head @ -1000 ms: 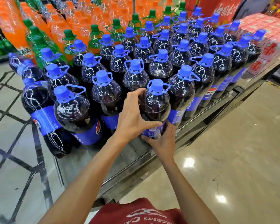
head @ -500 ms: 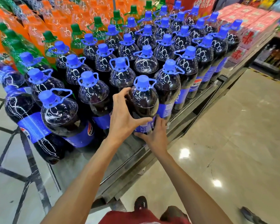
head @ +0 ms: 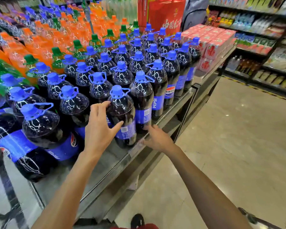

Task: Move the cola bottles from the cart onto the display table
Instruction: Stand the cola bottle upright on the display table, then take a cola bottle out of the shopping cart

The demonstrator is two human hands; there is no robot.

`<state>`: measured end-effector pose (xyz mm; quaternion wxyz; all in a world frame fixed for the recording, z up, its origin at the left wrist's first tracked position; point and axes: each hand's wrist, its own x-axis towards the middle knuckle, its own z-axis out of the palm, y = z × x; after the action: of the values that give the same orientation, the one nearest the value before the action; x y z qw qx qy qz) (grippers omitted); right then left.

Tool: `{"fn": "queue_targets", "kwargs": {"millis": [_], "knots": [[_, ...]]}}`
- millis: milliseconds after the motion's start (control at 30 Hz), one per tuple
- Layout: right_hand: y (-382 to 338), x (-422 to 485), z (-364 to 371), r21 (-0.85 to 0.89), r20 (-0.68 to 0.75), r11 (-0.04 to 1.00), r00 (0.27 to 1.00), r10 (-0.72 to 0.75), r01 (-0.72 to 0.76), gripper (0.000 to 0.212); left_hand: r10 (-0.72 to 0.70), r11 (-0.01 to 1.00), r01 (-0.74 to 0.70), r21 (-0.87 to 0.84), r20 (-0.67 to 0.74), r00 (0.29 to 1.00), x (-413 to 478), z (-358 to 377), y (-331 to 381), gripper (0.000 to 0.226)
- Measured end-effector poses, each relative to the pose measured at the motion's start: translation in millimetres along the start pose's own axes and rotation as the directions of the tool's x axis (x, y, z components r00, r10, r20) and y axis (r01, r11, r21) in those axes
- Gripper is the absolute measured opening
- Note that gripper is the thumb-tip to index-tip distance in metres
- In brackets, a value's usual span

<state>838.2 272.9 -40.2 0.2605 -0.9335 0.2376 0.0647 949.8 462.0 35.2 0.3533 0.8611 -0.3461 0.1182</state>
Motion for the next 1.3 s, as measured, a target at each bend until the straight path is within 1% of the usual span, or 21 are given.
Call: {"fn": "queue_targets", "kwargs": {"millis": [67, 133, 167, 200, 233, 300, 367, 400, 467, 533, 633, 700, 800, 933, 1033, 1167, 1233, 1267, 1300], "knots": [[16, -16, -13, -0.089, 0.037, 0.996, 0.999, 0.017, -0.014, 0.072, 0.075, 0.991, -0.072, 0.114, -0.020, 0.997, -6, -1, 16, 0.060], [33, -35, -26, -0.168, 0.066, 0.985, 0.996, 0.054, -0.042, 0.070, 0.182, 0.957, -0.183, 0.224, 0.023, 0.983, -11, 2, 34, 0.049], [41, -46, -33, -0.204, 0.077, 0.977, 0.994, 0.080, -0.063, 0.069, 0.215, 0.934, -0.232, 0.273, 0.091, 0.972, -12, 5, 44, 0.047], [49, -57, -39, -0.234, 0.087, 0.969, 0.991, 0.104, -0.082, 0.069, 0.210, 0.912, -0.265, 0.312, 0.199, 0.957, -13, 9, 56, 0.047], [57, -68, -46, -0.256, 0.097, 0.962, 0.987, 0.127, -0.099, 0.070, 0.174, 0.893, -0.287, 0.346, 0.321, 0.931, -14, 13, 68, 0.048], [72, -92, -59, -0.272, 0.110, 0.954, 0.980, 0.164, -0.129, 0.070, 0.100, 0.837, -0.362, 0.410, 0.535, 0.839, -16, 22, 94, 0.050], [87, -118, -71, -0.259, 0.102, 0.953, 0.976, 0.190, -0.159, 0.063, 0.088, 0.790, -0.453, 0.413, 0.654, 0.751, -17, 30, 125, 0.046], [97, -132, -77, -0.254, 0.088, 0.952, 0.976, 0.198, -0.170, 0.061, 0.106, 0.783, -0.483, 0.393, 0.679, 0.726, -17, 34, 143, 0.043], [116, -163, -88, -0.238, 0.053, 0.949, 0.973, 0.224, -0.206, 0.062, 0.161, 0.754, -0.542, 0.370, 0.696, 0.699, -19, 43, 181, 0.045], [135, -197, -101, -0.215, 0.022, 0.943, 0.964, 0.265, -0.254, 0.066, 0.216, 0.704, -0.615, 0.355, 0.718, 0.662, -25, 53, 221, 0.051], [166, -249, -118, -0.183, -0.036, 0.925, 0.943, 0.331, -0.332, 0.066, 0.299, 0.603, -0.736, 0.309, 0.767, 0.568, -41, 73, 276, 0.058], [189, -282, -125, -0.173, -0.076, 0.903, 0.920, 0.385, -0.393, 0.066, 0.337, 0.556, -0.787, 0.268, 0.792, 0.508, -55, 87, 313, 0.062], [223, -333, -131, -0.150, -0.116, 0.850, 0.863, 0.492, -0.505, 0.066, 0.378, 0.529, -0.825, 0.198, 0.816, 0.438, -83, 111, 361, 0.062], [261, -408, -135, -0.061, -0.205, 0.797, 0.789, 0.580, -0.601, 0.066, 0.457, 0.405, -0.902, 0.148, 0.822, 0.340, -130, 145, 425, 0.061], [285, -461, -132, -0.009, -0.258, 0.742, 0.719, 0.646, -0.670, 0.067, 0.524, 0.320, -0.941, 0.108, 0.808, 0.270, -166, 166, 467, 0.059], [311, -530, -120, 0.040, -0.242, 0.639, 0.613, 0.752, -0.768, 0.063, 0.570, 0.228, -0.974, -0.001, 0.811, 0.133, -213, 187, 518, 0.060], [322, -559, -113, 0.075, -0.242, 0.592, 0.561, 0.792, -0.803, 0.061, 0.583, 0.198, -0.978, -0.061, 0.810, 0.068, -234, 195, 541, 0.061], [328, -575, -109, 0.104, -0.236, 0.558, 0.525, 0.818, -0.823, 0.062, 0.590, 0.175, -0.980, -0.092, 0.807, 0.030, -247, 201, 555, 0.061], [331, -584, -107, 0.115, -0.232, 0.541, 0.507, 0.830, -0.833, 0.063, 0.594, 0.166, -0.980, -0.106, 0.805, 0.014, -254, 205, 562, 0.062]]}}
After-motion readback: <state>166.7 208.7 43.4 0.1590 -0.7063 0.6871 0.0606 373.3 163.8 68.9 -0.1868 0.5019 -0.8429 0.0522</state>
